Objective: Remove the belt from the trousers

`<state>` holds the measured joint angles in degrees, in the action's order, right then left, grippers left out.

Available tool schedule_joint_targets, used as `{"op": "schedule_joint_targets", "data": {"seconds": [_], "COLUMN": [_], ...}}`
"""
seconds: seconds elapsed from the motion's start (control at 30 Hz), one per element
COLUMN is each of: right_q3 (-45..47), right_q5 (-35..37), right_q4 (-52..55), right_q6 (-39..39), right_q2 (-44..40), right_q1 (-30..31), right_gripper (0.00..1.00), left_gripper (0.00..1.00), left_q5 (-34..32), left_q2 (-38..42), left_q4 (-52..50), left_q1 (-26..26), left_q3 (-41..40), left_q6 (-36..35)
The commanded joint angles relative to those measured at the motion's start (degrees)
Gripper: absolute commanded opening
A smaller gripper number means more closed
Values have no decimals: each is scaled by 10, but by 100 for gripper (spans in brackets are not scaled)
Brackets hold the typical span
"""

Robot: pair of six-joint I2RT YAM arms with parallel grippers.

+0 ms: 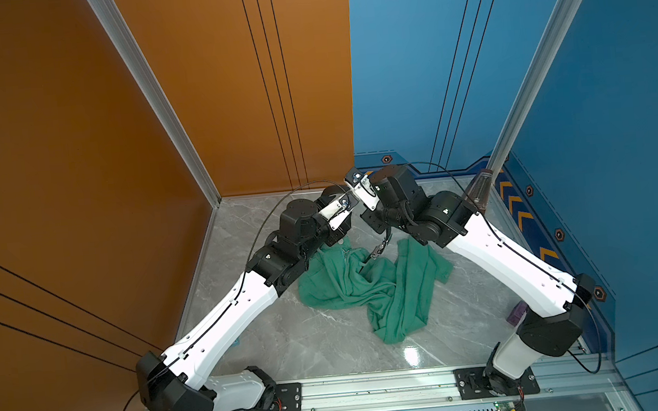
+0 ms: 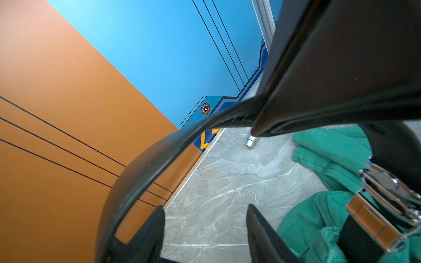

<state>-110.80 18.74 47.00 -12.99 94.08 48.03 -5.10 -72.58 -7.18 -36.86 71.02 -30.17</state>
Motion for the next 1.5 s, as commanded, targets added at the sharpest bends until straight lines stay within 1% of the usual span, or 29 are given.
{"op": "schedule_joint_targets", "data": {"seconds": [0.0, 0.1, 0.17, 0.27, 0.33, 0.4, 0.47, 0.57, 0.63, 0.83, 0.97, 1.07, 1.17, 1.27, 1.3, 1.33, 1.37, 1.4, 1.47], "right_q3": [-17, -31, -32, -30, -30, -33, -34, -35, -36, -48, -62, -82, -106, -117, -116, -117, -117, -119, -125], "right_q5": [16, 17, 15, 12, 9, 6, 6, 8, 7, 11, 19, 28, 32, 11, 0, -12, -22, -33, -51], "right_q4": [8, 9, 10, 11, 11, 12, 11, 12, 11, 15, 17, 18, 19, 24, 26, 28, 31, 36, 44], "right_q6": [11, 12, 12, 16, 20, 24, 28, 30, 32, 30, 21, 13, 16, 24, 30, 36, 46, 60, 85], "right_q2": [-12, -12, -12, -8, -7, -5, -5, -8, -10, -13, -7, 4, 29, 57, 66, 75, 86, 102, 126], "right_q1": [-3, -11, -14, -14, -13, -12, -11, -8, -8, -8, -11, -16, -34, -50, -53, -56, -59, -65, -74], "right_gripper": [0, 0, 0, 0, 0, 0, 0, 0, 0, 0, 0, 0, 0, 6, 10, 16, 24, 28, 43], "left_gripper": [58, 58, 57, 57, 57, 58, 59, 57, 52, 26, 1, 0, 0, 0, 0, 0, 0, 0, 0], "left_q5": [39, 61, 77, 81, 78, 79, 92, 75, 66, 47, 47, 49, 52, 59, 66, 72, 77, 81, 91], "left_q2": [32, 80, 102, 106, 84, 49, 16, -33, -58, -108, -126, -130, -126, -119, -115, -110, -106, -99, -86], "left_q4": [52, 142, 174, 206, 216, 226, 236, 248, 265, 306, 312, 312, 312, 312, 312, 312, 314, 320, 330], "left_q1": [0, -9, -23, -64, -94, -113, -119, -122, -115, -97, -95, -91, -89, -90, -89, -89, -89, -89, -87], "left_q3": [-49, -167, -226, -281, -289, -281, -268, -247, -241, -236, -233, -238, -245, -250, -253, -257, -259, -265, -276], "left_q6": [67, 110, 124, 129, 127, 132, 135, 138, 146, 179, 179, 178, 177, 179, 179, 179, 181, 183, 192]}}
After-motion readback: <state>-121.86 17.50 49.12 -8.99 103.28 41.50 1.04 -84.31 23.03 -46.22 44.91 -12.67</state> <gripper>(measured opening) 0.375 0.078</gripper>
